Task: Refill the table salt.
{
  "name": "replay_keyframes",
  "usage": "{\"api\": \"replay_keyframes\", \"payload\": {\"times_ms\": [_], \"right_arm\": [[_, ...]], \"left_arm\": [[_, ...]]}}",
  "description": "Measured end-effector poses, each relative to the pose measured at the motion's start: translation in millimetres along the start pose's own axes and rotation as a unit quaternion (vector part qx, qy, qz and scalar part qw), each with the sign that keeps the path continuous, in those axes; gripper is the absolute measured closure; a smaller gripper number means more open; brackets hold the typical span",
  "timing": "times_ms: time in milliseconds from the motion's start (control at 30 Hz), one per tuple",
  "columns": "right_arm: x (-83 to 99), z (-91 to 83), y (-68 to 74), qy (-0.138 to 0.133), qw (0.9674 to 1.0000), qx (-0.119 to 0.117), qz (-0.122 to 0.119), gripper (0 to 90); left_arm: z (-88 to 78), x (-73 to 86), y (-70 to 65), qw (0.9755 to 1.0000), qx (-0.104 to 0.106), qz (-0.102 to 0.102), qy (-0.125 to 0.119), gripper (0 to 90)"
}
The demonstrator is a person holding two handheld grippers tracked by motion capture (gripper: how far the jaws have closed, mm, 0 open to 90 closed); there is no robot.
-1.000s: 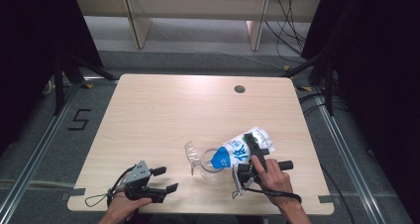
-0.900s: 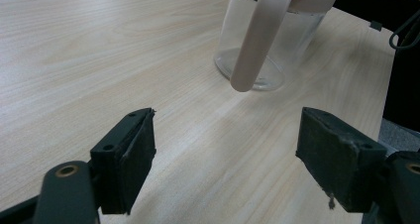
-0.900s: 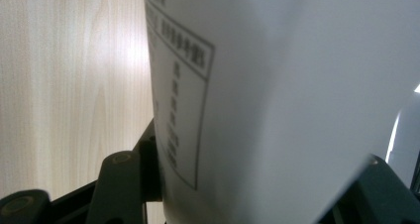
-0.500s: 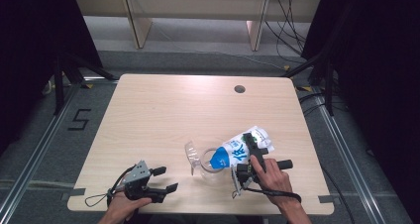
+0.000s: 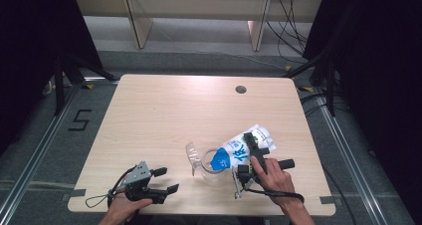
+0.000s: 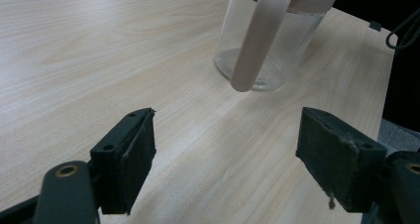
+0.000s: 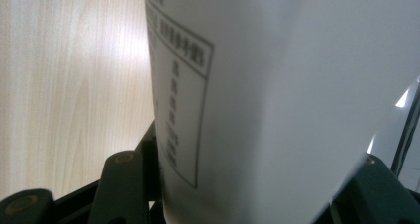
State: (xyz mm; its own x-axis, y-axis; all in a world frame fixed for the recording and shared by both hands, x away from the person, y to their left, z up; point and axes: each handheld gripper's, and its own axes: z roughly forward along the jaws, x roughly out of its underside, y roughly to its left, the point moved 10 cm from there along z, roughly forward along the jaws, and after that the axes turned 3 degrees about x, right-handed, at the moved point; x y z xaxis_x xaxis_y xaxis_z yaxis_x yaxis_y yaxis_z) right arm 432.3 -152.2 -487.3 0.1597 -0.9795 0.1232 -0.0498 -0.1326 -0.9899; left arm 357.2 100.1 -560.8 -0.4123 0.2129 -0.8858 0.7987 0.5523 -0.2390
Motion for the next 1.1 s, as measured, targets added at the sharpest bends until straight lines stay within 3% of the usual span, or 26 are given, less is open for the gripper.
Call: {"api": "replay_keyframes", "payload": {"times_ms": [267,367,500,567,733,800,1033,1100], "right_arm": [[1.4,-0.1,3.4,0.002,1.0000,-0.003,0.006,46.7],[2.1,0.2,4.1,0.003,1.0000,-0.003,0.004,46.9],[2.0,0.3,3.9,0.002,1.0000,-0.002,0.003,46.9],[1.8,0.2,3.9,0.002,1.0000,-0.002,0.004,46.9],[1.9,-0.6,4.6,0.005,1.0000,-0.006,0.003,47.0],[1.7,-0.7,4.7,0.005,1.0000,-0.006,0.005,47.1],[1.4,-0.1,5.1,0.002,1.0000,-0.005,0.006,47.1],[1.7,-0.4,5.3,0.004,1.0000,-0.007,0.004,47.1]], "left_arm": [[0.3,0.1,-0.4,0.9999,-0.003,-0.012,-0.003,22.4],[0.0,0.1,0.0,1.0000,0.000,0.000,0.000,22.4],[-0.1,0.0,0.2,1.0000,0.000,-0.001,0.000,22.4],[0.1,0.2,-0.4,0.9999,-0.002,-0.011,-0.002,22.3],[-0.1,0.0,0.0,1.0000,0.000,0.000,0.000,22.3],[0.1,0.3,-0.4,0.9999,-0.002,-0.011,-0.001,22.3],[0.4,0.2,-0.9,0.9999,0.001,-0.015,-0.003,22.2],[-0.1,0.2,0.3,1.0000,0.001,-0.004,0.000,22.2]]}}
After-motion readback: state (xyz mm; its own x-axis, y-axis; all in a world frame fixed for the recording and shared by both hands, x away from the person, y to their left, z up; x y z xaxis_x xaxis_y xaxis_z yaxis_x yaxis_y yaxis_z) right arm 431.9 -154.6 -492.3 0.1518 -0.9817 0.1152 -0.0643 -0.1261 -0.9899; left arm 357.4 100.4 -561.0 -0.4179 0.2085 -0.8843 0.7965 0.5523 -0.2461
